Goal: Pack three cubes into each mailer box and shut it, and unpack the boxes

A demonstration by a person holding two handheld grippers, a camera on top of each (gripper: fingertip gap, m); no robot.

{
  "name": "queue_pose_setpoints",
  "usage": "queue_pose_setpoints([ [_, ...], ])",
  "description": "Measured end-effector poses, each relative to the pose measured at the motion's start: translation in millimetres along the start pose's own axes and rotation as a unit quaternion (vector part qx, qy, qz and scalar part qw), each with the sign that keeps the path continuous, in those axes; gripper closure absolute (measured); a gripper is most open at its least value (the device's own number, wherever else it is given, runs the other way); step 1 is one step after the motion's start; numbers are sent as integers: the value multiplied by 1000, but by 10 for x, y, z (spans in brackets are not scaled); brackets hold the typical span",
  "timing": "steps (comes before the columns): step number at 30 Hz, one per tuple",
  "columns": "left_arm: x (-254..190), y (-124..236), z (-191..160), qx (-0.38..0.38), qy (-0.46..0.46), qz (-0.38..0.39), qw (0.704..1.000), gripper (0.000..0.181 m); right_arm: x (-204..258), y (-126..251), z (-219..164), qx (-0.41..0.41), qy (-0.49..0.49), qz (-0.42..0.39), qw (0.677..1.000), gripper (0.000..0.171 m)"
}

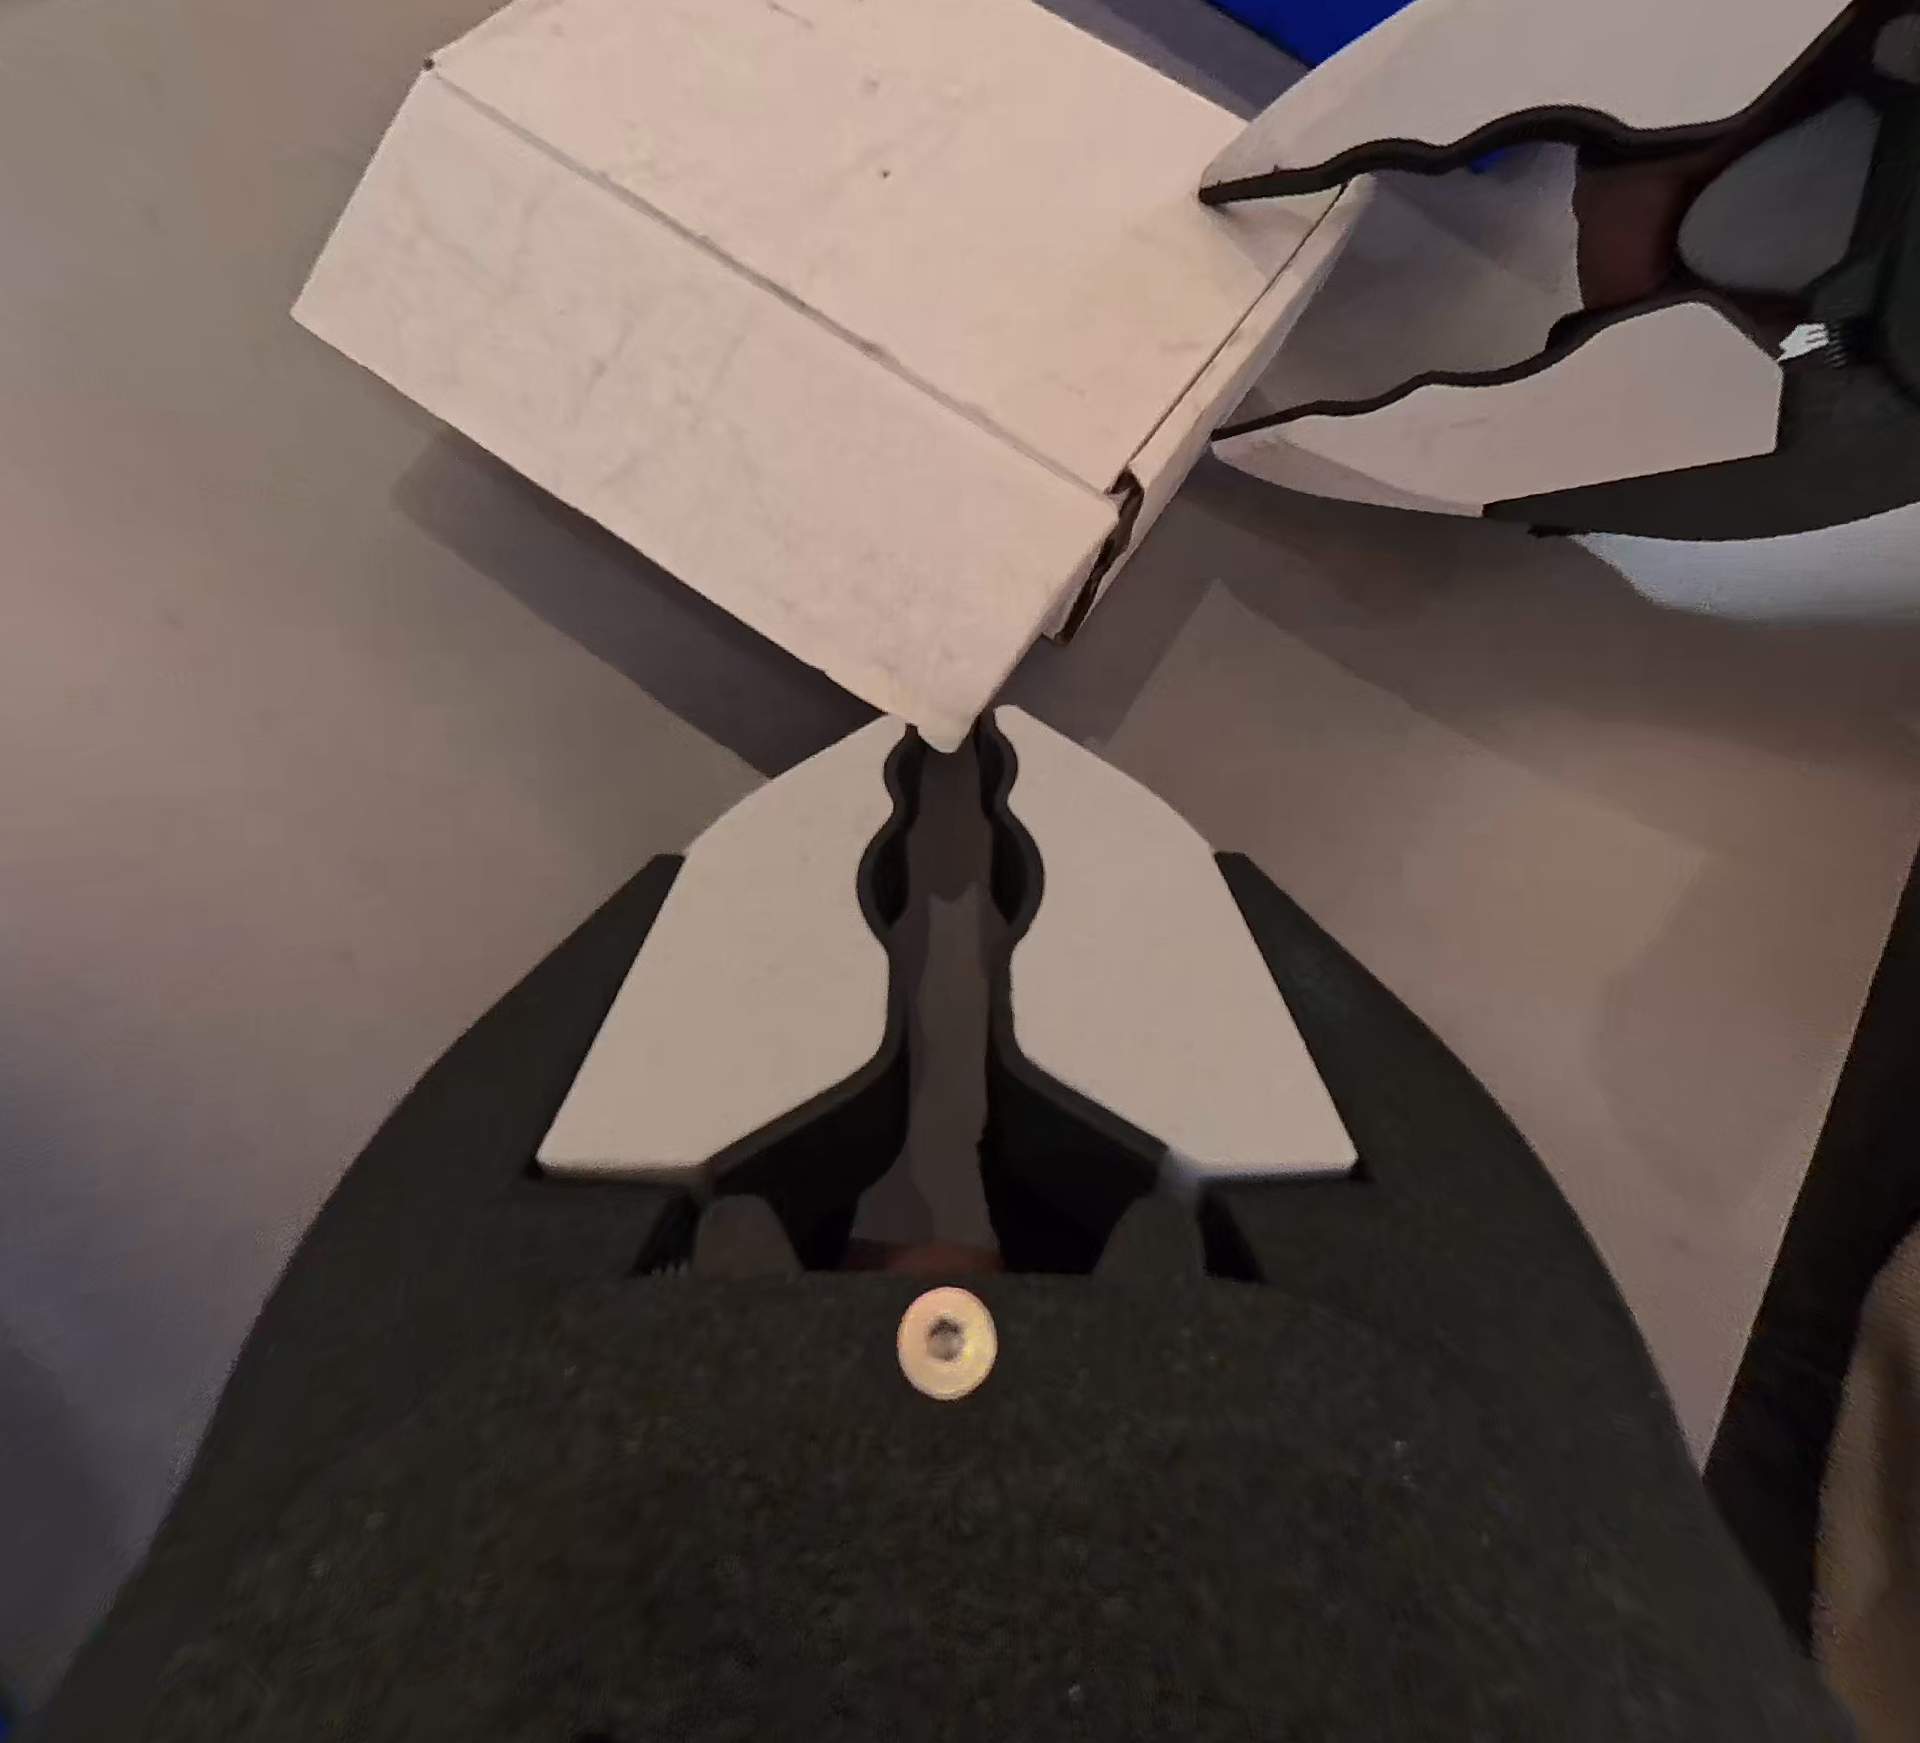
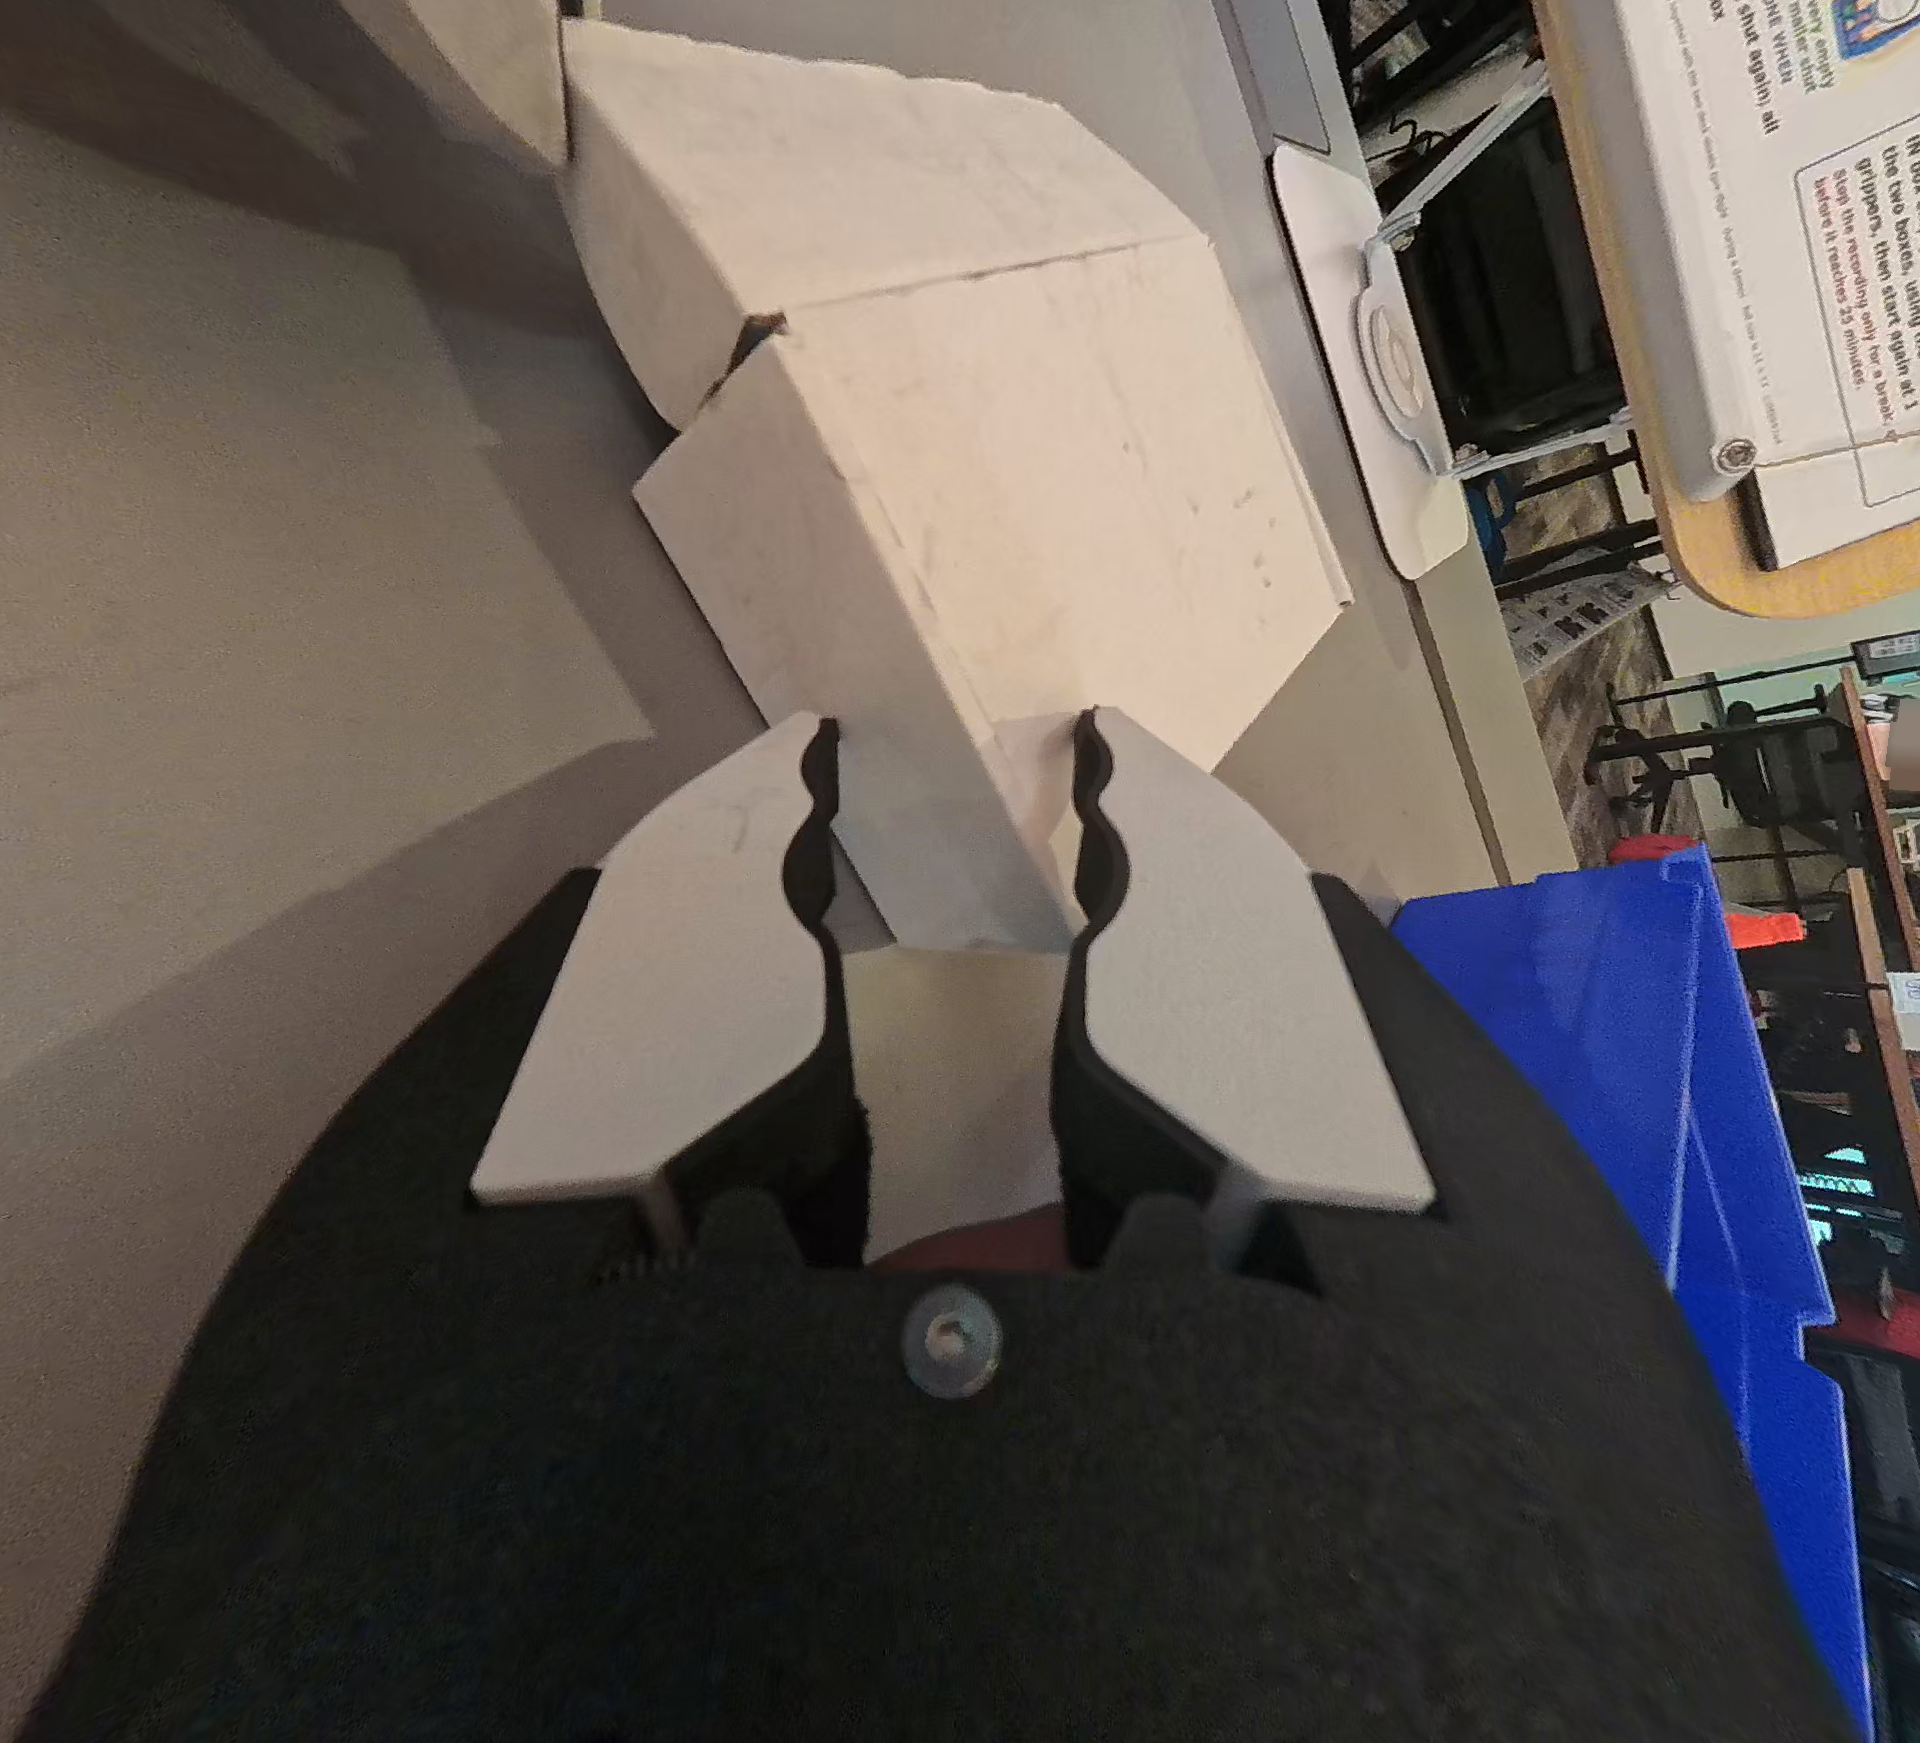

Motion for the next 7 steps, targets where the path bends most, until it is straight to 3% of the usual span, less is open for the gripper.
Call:
queue_pose_setpoints([
  [7, -70, -2, 31, -17, 68, -55, 996, 173, -11, -15, -38, 12, 12, -7, 1000, 124],
])
Point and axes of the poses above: each gripper's, where its closed fingertips meet, y back along the fingers, z out of its top, x = y × z across the jaws, the point moved 2 cm from there along y, back along the fingers, and after that the axes turned 4 degrees about -z, right-handed, at the moved point
